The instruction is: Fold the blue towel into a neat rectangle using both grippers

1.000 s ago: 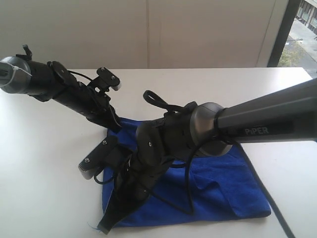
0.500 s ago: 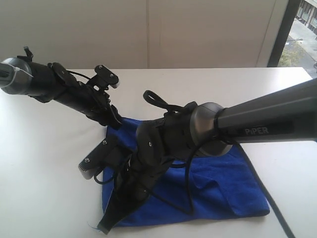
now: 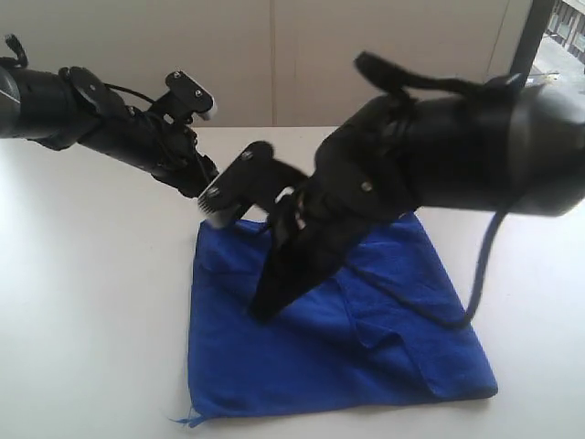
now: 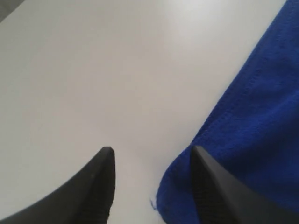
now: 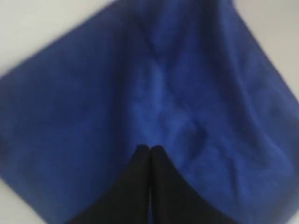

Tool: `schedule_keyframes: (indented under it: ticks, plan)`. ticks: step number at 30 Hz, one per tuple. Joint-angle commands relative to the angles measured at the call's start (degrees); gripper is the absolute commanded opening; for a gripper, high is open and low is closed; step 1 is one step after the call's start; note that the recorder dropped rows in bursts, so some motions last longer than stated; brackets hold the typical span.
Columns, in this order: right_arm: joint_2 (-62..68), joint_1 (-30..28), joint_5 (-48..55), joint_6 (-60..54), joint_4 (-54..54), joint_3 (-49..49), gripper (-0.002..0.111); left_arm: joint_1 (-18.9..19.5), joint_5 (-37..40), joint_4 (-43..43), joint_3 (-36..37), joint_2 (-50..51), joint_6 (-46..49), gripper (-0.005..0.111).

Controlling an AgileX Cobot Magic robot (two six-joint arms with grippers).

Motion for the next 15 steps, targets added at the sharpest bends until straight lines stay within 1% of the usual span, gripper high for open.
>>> schedule_keyframes:
  ticks: [1,3,6,11,15]
  plan:
    - [-3.0,-9.04,2.13,3.77,-6.68,-0.05,0.0,-0.18,9.55,-0.01,-0.18,-3.79,-0.06,0.054]
    - [-2.06,-15.84,0.89,3.13,-6.58,-1.47,0.0,-1.4,15.26,-0.91,-0.18,-4.02,0.15,0.054]
    - [0.82,-20.72,0.76,-0.67,-4.5,-3.78,0.0,-4.01,17.2,-1.13,-0.18,-3.54,3.74,0.054]
    - [9.48,-26.78,4.51,-15.2,8.01,-10.4,0.0,-10.25,15.59,-3.04,-0.18,-3.3,12.86,0.054]
    - [16.65,-29.83,7.45,-22.9,15.7,-16.42,0.0,-13.88,10.79,-4.22,-0.18,-2.7,13.02,0.054]
